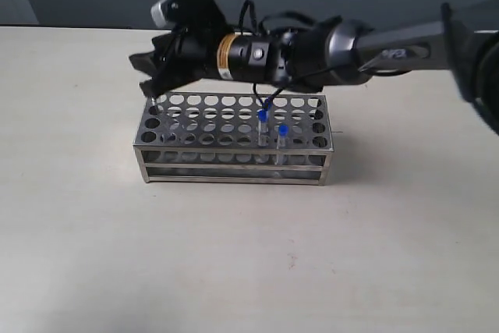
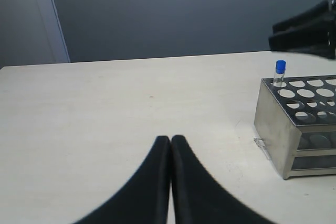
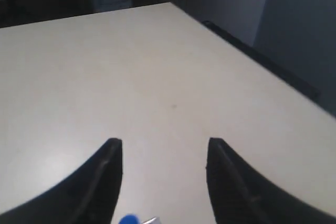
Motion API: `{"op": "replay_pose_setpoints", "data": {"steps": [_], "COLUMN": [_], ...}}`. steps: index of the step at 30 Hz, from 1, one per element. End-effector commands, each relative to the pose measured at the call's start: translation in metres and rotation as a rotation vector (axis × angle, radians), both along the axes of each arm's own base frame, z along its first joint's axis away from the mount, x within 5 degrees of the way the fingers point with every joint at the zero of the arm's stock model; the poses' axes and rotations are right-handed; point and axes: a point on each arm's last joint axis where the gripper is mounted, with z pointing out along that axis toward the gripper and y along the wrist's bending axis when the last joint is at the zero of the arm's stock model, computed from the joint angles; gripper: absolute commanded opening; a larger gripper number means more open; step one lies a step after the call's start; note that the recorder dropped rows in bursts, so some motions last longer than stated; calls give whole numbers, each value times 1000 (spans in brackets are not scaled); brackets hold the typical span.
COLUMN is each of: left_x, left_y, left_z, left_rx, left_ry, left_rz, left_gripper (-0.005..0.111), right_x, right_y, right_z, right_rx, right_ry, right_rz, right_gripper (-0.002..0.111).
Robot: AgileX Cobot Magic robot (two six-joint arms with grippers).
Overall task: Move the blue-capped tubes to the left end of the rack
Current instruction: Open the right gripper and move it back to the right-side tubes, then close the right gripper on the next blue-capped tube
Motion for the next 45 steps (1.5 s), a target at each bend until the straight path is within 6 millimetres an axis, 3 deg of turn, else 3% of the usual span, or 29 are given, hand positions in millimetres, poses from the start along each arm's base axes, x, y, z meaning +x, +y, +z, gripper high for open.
{"op": "replay_pose_setpoints", "data": {"steps": [1,5,8,13,17,22,30,45], "left_x": [0,0,0,0,0,0,0,0], "left_y": [0,0,0,0,0,0,0,0], "left_z": [2,2,2,2,2,2,2,2], "left_rx": [2,2,2,2,2,2,2,2], "left_ry": [-13,-13,-13,-13,-13,-13,-13,-13], "left_rz": [-4,-4,-4,-4,-4,-4,-4,-4], "left_gripper": [1,1,1,1,1,1,1,1], "right_x": [6,0,-10,-43,-74,-93,-91,-82], "right_y": [-26,-63,-99,-154,-174,-185,-187,-183], "right_z": [61,88,91,68,37,10,7,-33], "right_rx": [-106,-127,-33,36,-13,-27,-34,-83], "right_ry": [-66,-124,-67,40,124,201,170,219], "right_rz": [-210,-248,-241,-235,-221,-239,-266,-282], "right_gripper": [49,49,49,49,49,49,49,49]}}
